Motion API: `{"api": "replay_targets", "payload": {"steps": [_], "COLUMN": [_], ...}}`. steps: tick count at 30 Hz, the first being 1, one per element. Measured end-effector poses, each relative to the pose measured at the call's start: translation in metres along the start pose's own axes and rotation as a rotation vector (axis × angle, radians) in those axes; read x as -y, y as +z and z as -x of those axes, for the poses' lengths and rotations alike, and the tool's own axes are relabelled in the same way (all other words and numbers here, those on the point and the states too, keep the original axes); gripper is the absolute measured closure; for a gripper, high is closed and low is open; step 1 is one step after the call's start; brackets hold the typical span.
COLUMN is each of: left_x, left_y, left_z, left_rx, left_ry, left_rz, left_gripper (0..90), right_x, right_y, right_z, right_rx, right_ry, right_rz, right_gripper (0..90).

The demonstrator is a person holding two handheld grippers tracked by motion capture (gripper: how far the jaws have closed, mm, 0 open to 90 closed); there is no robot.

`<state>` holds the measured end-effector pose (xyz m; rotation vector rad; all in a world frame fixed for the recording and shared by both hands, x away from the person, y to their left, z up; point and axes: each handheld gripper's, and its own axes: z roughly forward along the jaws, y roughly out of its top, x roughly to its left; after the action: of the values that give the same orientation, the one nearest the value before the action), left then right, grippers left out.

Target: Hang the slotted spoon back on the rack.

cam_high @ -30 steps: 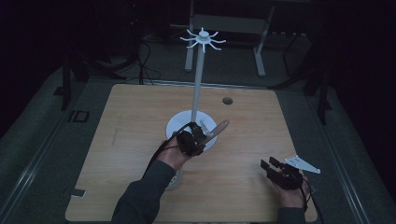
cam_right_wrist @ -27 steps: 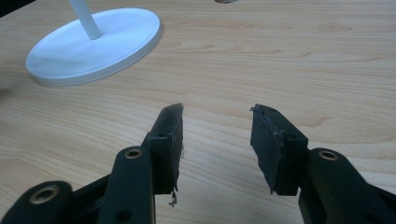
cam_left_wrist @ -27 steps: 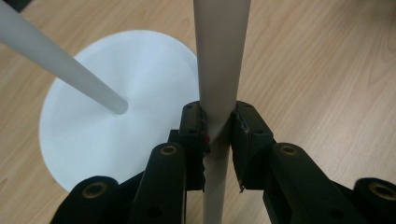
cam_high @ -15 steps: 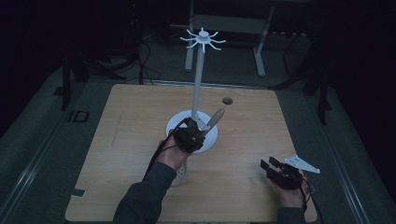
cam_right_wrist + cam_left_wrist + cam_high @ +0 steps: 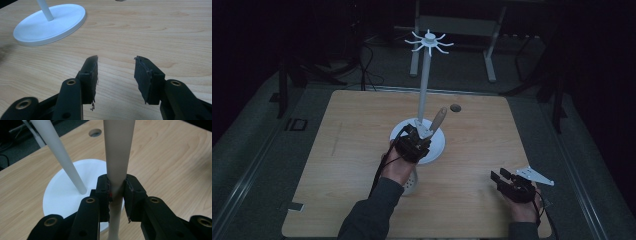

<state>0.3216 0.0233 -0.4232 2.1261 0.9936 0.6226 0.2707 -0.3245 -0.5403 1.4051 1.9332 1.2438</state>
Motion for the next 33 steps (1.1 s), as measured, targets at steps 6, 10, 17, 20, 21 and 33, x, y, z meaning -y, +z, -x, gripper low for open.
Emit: {"api": "replay_targets", "payload": {"steps": [6, 10, 17, 20, 21, 33], "left_x": [-0.001, -0.002, -0.001, -0.001, -0.001, -0.006], "left_y": [-0.005, -0.008, -0.011, -0.012, -0.013, -0.018], "left_z": [0.0, 0.0, 0.003, 0.004, 0.004, 0.005], "left_rx": [-0.033, -0.076, -0.145, -0.154, -0.164, -0.197], "left_ry": [-0.034, -0.062, -0.118, -0.13, -0.148, -0.192], "left_rz": [0.035, 0.067, 0.127, 0.145, 0.162, 0.21], "left_gripper": [75.5, 75.5, 75.5, 75.5, 75.5, 75.6], "right_x": [0.0, 0.0, 0.0, 0.0, 0.0, 0.0], "right_y": [0.0, 0.0, 0.0, 0.0, 0.0, -0.001], "right_z": [0.0, 0.0, 0.0, 0.0, 0.0, 0.001], "right_rx": [0.0, 0.001, 0.001, 0.002, 0.002, 0.002], "right_ry": [0.002, 0.0, 0.002, 0.001, 0.002, 0.004], "right_rz": [0.001, 0.001, 0.002, 0.002, 0.002, 0.003], "right_gripper": [53.2, 53.2, 53.1, 53.1, 53.1, 53.1]}}
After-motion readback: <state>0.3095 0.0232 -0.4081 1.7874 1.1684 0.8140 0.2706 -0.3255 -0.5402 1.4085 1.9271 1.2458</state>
